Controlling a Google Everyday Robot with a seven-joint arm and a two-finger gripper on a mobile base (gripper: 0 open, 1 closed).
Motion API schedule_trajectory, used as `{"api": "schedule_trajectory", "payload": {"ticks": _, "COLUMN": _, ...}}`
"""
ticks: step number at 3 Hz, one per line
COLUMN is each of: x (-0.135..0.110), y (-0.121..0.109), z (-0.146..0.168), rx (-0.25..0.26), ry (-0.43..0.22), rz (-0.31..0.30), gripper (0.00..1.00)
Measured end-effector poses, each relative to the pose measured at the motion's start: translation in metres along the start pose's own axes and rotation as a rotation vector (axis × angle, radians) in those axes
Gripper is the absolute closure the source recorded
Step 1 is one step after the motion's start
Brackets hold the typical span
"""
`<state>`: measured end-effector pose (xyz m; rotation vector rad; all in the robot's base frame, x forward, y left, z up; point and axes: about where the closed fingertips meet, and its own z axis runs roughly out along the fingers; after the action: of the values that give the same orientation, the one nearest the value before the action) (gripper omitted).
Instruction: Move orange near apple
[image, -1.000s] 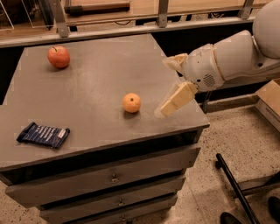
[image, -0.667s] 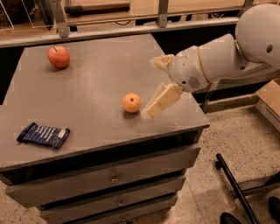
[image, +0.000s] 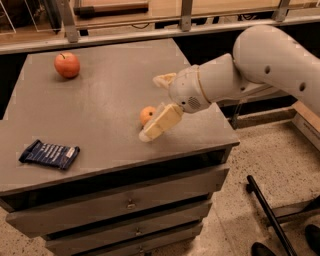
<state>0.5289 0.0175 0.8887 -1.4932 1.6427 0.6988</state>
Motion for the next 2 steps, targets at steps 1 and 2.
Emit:
{"api": "schedule_trajectory", "payload": {"ticks": 1, "x": 0.0198, "y": 0.0025, "z": 0.0378, "rx": -0.049, "ry": 0.024, "rz": 0.027, "gripper": 0.00}}
{"api": "schedule_trajectory", "payload": {"ticks": 2, "x": 0.0198, "y": 0.0025, "z": 0.0378, "rx": -0.049, "ry": 0.024, "rz": 0.027, "gripper": 0.00}}
